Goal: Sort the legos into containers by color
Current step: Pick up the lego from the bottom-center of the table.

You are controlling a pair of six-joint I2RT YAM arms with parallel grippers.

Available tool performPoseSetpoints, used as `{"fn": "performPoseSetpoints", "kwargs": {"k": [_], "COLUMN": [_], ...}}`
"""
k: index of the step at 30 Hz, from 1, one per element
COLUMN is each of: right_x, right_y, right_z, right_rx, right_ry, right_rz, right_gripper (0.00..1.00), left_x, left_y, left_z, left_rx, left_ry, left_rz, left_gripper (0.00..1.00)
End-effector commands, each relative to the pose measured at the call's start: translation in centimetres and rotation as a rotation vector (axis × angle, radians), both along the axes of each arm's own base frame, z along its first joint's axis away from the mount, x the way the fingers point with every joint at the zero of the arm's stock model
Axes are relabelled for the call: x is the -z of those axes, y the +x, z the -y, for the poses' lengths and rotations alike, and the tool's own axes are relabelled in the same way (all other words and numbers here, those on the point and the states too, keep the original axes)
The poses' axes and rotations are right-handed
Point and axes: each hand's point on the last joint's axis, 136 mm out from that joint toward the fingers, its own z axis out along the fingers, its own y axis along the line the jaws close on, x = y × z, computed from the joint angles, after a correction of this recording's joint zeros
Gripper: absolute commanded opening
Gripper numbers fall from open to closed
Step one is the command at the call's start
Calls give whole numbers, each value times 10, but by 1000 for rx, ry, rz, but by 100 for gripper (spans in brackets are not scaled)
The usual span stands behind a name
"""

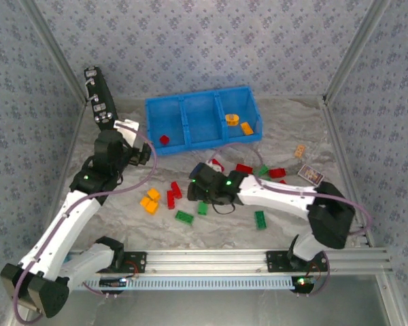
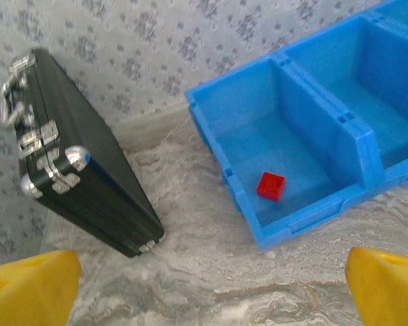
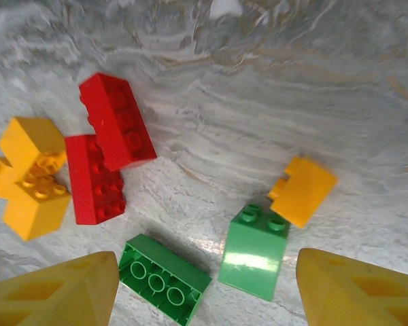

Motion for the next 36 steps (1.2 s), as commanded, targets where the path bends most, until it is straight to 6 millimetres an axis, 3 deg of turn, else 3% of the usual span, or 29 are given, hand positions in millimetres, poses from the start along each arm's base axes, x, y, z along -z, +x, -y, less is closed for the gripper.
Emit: {"fn": "performPoseSetpoints", "kwargs": {"k": [1, 7, 15, 21, 24, 29, 30, 36], "right_x": [1, 28, 49, 61, 64, 63, 71, 84], "right_y": [-6, -22, -26, -21, -20, -17, -21, -19], "right_z": [2, 8, 10, 13, 16, 23, 33, 36], "right_rx": [-20, -8, 6, 9, 0, -33, -36, -75], "right_ry": [-137, -236, -280, -273, -261, -254, -275, -266], "right_rz": [-6, -116, -166, -176, -190, -196, -209, -227], "right_gripper": [71, 68, 65, 47, 38, 31, 30, 38], "left_x": [-18, -14, -10, -6, 6, 45, 49, 56], "left_y": [4, 5, 4, 0, -6, -22, -25, -41], "left_z": [-17, -20, -19, -19, -17, -12, -11, -13], "left_rx": [-102, -116, -110, -105, -119, -167, -171, -200], "left_ry": [-106, -132, -133, -130, -176, -258, -276, -327], "left_rz": [29, 11, 0, -22, -82, -284, -303, -340], "left_gripper": [100, 100, 100, 99, 95, 88, 87, 85]}}
